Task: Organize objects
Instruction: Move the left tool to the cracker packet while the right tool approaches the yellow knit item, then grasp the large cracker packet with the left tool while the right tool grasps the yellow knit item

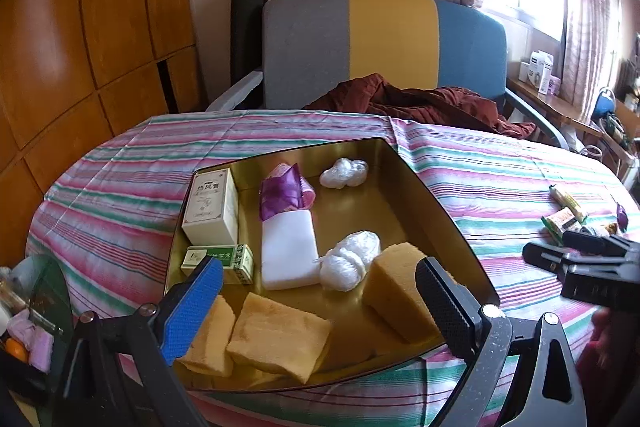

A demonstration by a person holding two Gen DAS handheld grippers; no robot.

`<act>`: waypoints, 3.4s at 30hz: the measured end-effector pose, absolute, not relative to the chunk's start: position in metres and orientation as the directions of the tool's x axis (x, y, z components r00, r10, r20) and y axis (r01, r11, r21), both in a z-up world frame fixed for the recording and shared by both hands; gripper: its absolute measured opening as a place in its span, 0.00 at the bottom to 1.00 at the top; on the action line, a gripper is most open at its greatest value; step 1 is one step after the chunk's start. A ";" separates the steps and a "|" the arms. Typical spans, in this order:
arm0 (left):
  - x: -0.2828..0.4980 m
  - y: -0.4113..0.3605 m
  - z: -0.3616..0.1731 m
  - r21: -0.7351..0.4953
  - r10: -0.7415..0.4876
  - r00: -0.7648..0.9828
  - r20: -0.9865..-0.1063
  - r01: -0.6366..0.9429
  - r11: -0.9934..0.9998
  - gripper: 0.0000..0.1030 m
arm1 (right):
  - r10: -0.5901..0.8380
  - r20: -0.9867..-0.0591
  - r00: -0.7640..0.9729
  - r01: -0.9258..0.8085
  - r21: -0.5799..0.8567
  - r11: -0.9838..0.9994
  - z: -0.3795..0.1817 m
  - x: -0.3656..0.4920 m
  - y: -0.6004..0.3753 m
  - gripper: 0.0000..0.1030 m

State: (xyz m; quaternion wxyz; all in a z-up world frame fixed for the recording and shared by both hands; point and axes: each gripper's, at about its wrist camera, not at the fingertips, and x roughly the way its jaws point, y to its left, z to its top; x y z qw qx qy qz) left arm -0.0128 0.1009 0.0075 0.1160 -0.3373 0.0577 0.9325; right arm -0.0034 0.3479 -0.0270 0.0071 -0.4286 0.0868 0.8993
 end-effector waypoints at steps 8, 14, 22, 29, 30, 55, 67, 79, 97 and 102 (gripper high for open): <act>-0.011 0.115 0.011 0.047 0.194 -0.745 -0.639 -0.290 -0.956 0.95 | 0.031 -0.761 -0.648 -0.214 0.143 -0.966 -0.012 0.003 0.405 0.88; -0.008 0.131 0.015 0.065 0.216 -0.744 -0.632 -0.329 -0.942 0.95 | 0.113 -0.744 -0.658 -0.323 0.143 -0.936 0.003 0.009 0.459 0.88; -0.007 0.163 0.017 0.089 0.258 -0.723 -0.641 -0.405 -0.910 0.95 | 0.275 -0.700 -0.659 -0.471 0.098 -0.877 0.020 0.018 0.536 0.88; -0.005 0.205 0.015 0.088 0.336 -0.667 -0.665 -0.516 -0.852 0.95 | 0.293 -0.713 -0.637 -0.622 0.250 -0.743 -0.003 0.037 0.601 0.88; -0.004 0.214 0.015 0.088 0.348 -0.657 -0.668 -0.535 -0.840 0.95 | 0.275 -0.718 -0.639 -0.635 0.291 -0.716 -0.007 0.040 0.609 0.88; -0.025 0.439 -0.045 0.096 0.542 -0.365 -0.757 -0.883 -0.460 0.91 | 0.147 -0.691 -0.708 -0.649 0.555 -0.520 -0.029 0.070 0.652 0.88; -0.054 0.498 -0.093 0.051 0.462 -0.285 -0.840 -0.889 -0.455 0.82 | 0.135 -0.731 -0.668 -0.684 0.533 -0.497 -0.041 0.064 0.661 0.88; -0.061 0.493 -0.100 -0.001 0.484 -0.284 -0.828 -0.862 -0.507 0.86 | 0.155 -0.809 -0.567 -0.735 0.412 -0.538 -0.049 0.051 0.657 0.88; -0.051 0.443 -0.092 -0.001 0.492 -0.349 -0.797 -0.815 -0.580 0.47 | 0.246 -0.869 -0.430 -0.730 0.174 -0.661 -0.050 0.029 0.634 0.88; -0.042 0.422 -0.092 -0.005 0.485 -0.369 -0.793 -0.792 -0.610 0.47 | 0.269 -0.868 -0.417 -0.705 0.122 -0.698 -0.048 0.021 0.625 0.88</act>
